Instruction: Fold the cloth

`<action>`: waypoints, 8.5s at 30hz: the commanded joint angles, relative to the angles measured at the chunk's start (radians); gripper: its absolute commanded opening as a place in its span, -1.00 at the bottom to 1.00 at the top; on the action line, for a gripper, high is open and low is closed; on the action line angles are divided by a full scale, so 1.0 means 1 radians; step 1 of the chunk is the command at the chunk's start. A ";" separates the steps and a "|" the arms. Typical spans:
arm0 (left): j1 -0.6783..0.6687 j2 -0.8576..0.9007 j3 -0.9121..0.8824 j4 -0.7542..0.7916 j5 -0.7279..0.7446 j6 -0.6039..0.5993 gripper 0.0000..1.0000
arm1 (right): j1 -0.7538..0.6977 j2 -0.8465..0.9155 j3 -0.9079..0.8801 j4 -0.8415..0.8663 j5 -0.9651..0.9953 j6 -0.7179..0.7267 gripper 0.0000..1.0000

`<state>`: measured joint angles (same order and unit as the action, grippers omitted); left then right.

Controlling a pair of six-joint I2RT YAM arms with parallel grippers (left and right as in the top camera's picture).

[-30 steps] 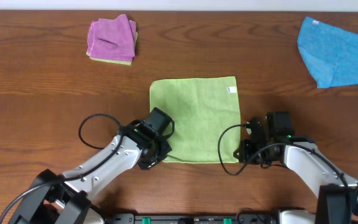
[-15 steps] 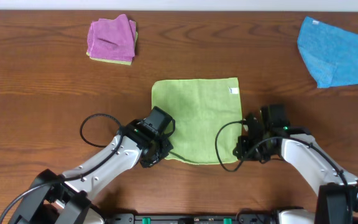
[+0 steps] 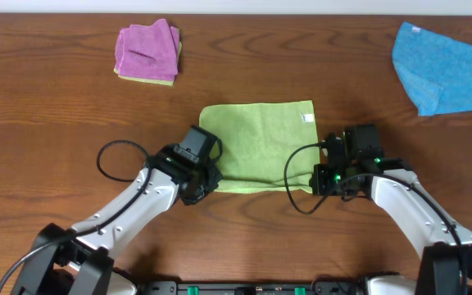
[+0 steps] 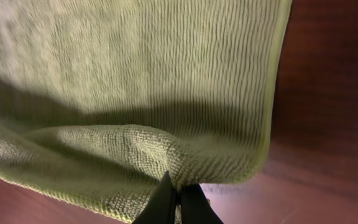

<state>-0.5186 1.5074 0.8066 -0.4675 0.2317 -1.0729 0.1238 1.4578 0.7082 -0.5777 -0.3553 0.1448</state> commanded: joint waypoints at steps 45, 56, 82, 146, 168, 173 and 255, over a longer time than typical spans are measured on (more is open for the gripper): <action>0.017 0.002 0.023 0.035 -0.082 0.022 -0.88 | 0.087 0.003 -0.116 -0.032 0.012 0.140 0.05; 0.016 0.002 0.023 0.035 -0.082 0.022 -0.88 | 0.087 0.003 -0.142 0.026 0.073 0.144 -0.97; 0.014 0.002 0.023 0.280 -0.111 0.019 -0.88 | 0.087 0.001 0.089 0.091 0.103 0.098 -0.97; 0.113 0.286 0.061 0.769 -0.239 0.040 0.91 | 0.084 0.257 0.090 0.620 0.288 0.068 0.98; 0.054 0.282 0.062 0.762 -0.077 0.144 0.90 | 0.086 0.312 0.152 0.568 0.040 0.551 0.99; 0.053 0.282 0.062 0.761 -0.170 0.153 0.90 | 0.087 0.419 0.152 0.779 0.046 0.584 0.99; -0.055 0.478 0.063 1.075 -0.399 -0.250 0.90 | 0.129 0.360 0.244 1.052 -0.025 0.482 0.58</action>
<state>-0.5873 1.9610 0.8745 0.5976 -0.1352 -1.3102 0.2462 1.8389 0.9379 0.4755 -0.2665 0.6373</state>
